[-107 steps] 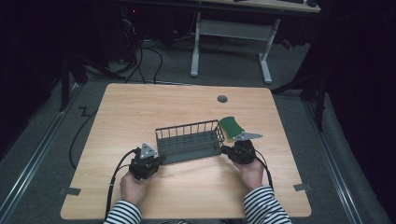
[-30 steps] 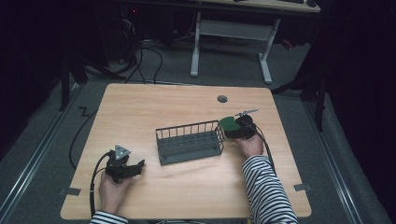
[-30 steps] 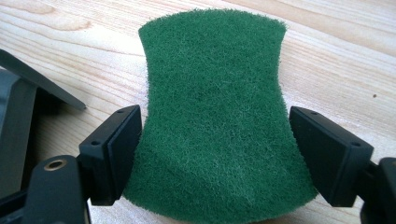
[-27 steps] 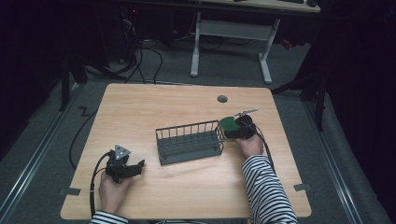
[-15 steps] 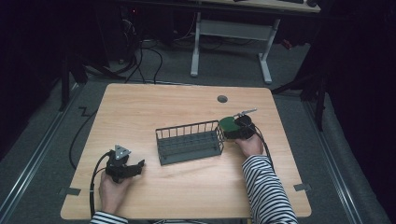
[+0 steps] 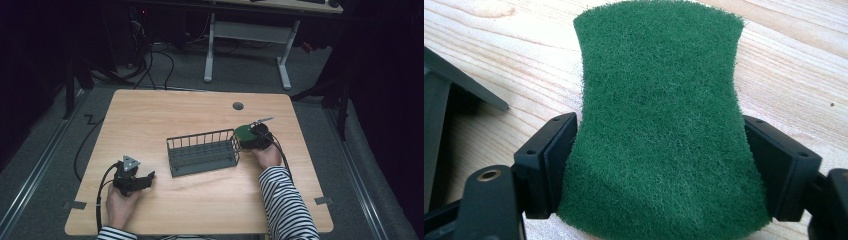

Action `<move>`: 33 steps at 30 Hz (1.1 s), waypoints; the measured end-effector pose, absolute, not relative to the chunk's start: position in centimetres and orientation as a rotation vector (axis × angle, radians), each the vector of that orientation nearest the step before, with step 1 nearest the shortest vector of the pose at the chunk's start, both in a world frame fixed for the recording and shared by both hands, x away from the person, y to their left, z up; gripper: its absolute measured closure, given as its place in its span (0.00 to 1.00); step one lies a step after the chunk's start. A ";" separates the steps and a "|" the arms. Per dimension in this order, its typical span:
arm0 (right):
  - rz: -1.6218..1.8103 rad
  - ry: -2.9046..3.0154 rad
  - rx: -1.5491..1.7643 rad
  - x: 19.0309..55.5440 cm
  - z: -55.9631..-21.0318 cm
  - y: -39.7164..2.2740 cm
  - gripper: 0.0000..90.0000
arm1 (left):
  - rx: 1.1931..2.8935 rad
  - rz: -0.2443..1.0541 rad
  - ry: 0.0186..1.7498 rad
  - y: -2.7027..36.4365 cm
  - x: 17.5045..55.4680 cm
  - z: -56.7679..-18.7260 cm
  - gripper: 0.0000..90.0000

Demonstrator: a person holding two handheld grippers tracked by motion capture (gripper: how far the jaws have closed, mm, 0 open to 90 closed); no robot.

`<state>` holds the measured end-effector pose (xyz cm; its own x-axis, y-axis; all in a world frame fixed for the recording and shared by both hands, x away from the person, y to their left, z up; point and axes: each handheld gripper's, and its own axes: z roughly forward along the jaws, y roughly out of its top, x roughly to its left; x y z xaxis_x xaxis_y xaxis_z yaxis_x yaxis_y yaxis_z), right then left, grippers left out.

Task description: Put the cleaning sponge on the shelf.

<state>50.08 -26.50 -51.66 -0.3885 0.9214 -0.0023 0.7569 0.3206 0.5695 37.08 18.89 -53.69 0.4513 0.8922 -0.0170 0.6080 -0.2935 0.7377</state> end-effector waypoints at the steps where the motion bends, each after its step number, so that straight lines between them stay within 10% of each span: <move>1: 0.706 2.263 1.503 50.1 -51.6 -26.5 0.24 | 2.017 0.531 1.251 18.9 37.1 -53.7 0.27; 33: 1.027 2.117 1.457 44.8 -43.1 -30.4 0.24 | 2.015 0.533 1.251 18.9 37.0 -53.7 0.28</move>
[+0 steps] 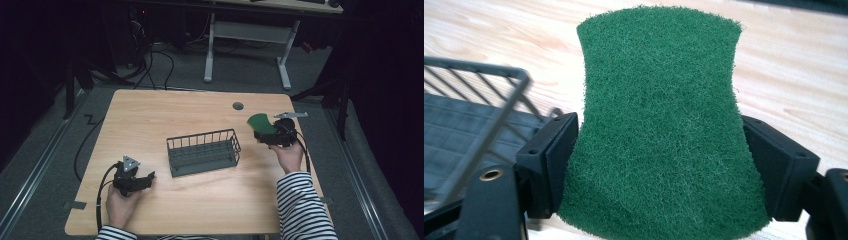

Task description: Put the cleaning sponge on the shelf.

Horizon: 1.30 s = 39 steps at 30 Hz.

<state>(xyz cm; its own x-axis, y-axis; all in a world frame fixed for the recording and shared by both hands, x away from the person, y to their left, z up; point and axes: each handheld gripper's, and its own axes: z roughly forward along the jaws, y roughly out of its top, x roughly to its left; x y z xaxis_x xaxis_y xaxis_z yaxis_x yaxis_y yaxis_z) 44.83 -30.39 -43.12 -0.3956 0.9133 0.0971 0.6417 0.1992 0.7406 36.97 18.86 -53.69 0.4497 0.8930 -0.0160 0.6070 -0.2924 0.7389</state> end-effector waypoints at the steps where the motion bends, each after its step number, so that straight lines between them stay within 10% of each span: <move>1: 1.027 2.117 1.457 44.8 -43.1 -30.4 0.24 | 2.015 0.533 1.251 18.9 37.0 -53.7 0.28; 39: 1.012 2.473 1.105 45.0 -41.7 -17.6 0.24 | 2.008 0.537 1.259 18.9 36.9 -53.7 0.30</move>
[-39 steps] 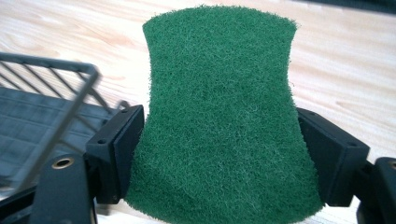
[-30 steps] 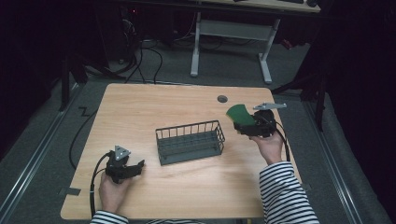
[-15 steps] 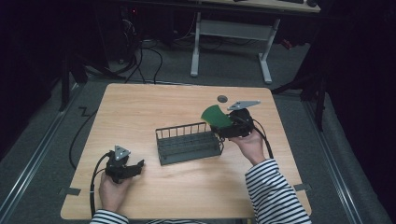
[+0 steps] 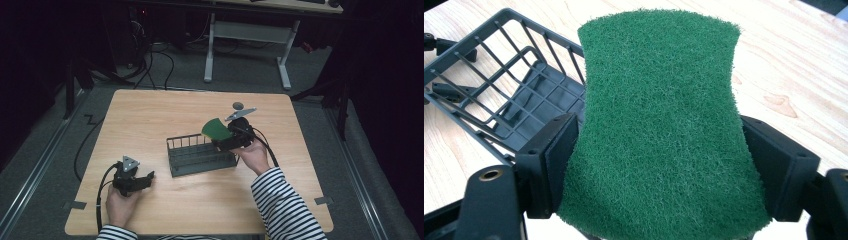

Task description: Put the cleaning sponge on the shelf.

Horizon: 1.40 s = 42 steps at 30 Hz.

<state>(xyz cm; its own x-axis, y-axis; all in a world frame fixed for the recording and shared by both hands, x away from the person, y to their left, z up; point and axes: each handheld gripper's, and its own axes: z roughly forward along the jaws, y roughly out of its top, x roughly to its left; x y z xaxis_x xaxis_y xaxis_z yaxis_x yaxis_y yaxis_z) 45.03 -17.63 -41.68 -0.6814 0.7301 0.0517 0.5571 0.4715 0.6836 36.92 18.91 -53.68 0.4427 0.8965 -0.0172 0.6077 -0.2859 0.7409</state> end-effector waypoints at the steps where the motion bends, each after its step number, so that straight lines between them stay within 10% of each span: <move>1: 1.012 2.474 1.104 45.1 -41.8 -17.7 0.24 | 2.007 0.537 1.259 18.9 36.9 -53.7 0.30; 42: 0.841 2.520 1.147 45.6 -43.9 -16.5 0.22 | 2.008 0.537 1.258 18.9 36.9 -53.7 0.30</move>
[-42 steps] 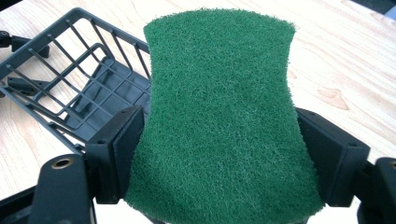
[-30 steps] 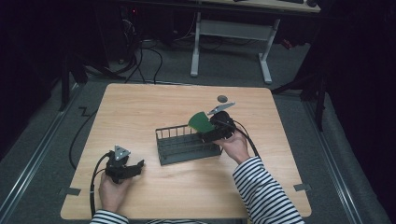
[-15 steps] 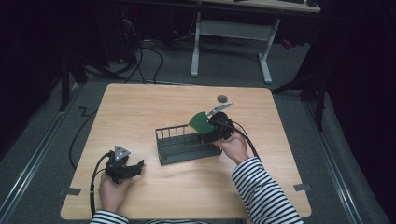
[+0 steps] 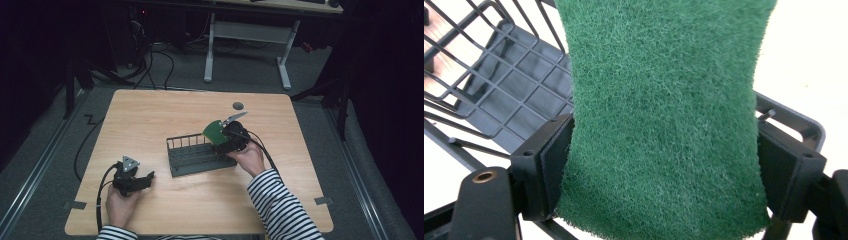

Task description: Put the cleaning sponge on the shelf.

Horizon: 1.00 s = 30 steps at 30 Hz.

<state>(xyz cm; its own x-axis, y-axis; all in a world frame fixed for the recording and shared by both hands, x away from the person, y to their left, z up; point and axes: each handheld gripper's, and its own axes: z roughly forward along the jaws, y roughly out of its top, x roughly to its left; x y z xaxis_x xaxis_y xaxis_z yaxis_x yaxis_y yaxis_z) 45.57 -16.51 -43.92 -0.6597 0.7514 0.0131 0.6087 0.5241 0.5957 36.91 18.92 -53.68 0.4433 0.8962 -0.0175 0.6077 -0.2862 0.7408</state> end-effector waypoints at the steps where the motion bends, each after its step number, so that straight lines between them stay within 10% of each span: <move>1: 0.843 2.519 1.150 45.6 -44.0 -16.5 0.22 | 2.008 0.536 1.258 18.9 36.9 -53.7 0.30; 30: 0.954 2.427 1.175 44.4 -42.6 -18.2 0.22 | 2.007 0.535 1.258 18.9 36.9 -53.7 0.30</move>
